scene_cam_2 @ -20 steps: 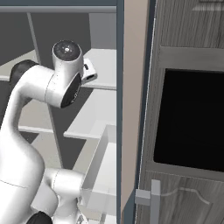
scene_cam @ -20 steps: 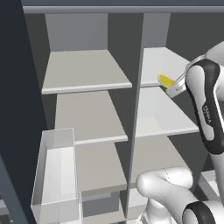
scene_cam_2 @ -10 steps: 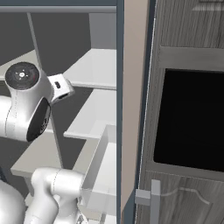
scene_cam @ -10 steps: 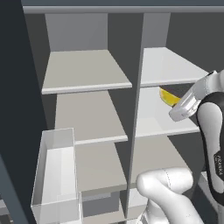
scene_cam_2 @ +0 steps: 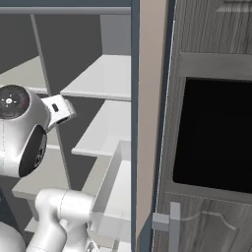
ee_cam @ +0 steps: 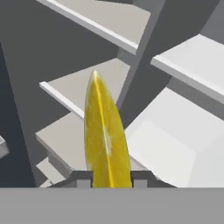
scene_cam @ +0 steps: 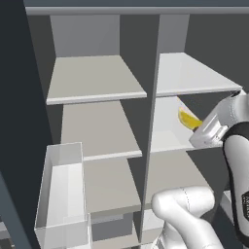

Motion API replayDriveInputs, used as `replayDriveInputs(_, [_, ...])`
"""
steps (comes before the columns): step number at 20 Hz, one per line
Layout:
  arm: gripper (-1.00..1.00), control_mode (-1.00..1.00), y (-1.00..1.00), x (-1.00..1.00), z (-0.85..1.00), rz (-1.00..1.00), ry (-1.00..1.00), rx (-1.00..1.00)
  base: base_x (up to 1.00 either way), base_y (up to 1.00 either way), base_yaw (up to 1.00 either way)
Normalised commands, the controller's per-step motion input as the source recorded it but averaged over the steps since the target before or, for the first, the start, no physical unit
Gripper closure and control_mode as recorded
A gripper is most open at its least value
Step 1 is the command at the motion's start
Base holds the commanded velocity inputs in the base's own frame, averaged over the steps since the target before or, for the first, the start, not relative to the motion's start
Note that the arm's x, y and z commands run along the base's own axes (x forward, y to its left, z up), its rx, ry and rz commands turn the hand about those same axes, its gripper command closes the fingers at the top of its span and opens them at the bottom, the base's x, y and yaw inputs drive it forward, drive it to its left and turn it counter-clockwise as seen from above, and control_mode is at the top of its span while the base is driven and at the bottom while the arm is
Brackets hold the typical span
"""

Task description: There is a bowl on the dining counter. Grab a lemon wedge from the fridge and place it in the bowl. Then get the liquor bottle and glass cup from the cabinet and place them next to the bowl.

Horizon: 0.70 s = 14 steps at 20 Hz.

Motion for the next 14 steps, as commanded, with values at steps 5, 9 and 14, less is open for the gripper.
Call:
replayDriveInputs(5, [1.0, 1.0, 0.06, -0.32, -0.04, 0.0, -0.03, 0.0, -0.6, 0.12, -0.02])
replayDriveInputs(9, [1.0, 1.0, 0.0, 0.0, 0.0, 0.0, 0.0, 0.0, -0.95, 0.45, -0.12])
replayDriveInputs(14, [1.0, 1.0, 0.0, 0.0, 0.0, 0.0, 0.0, 0.0, -0.85, 0.61, -0.23])
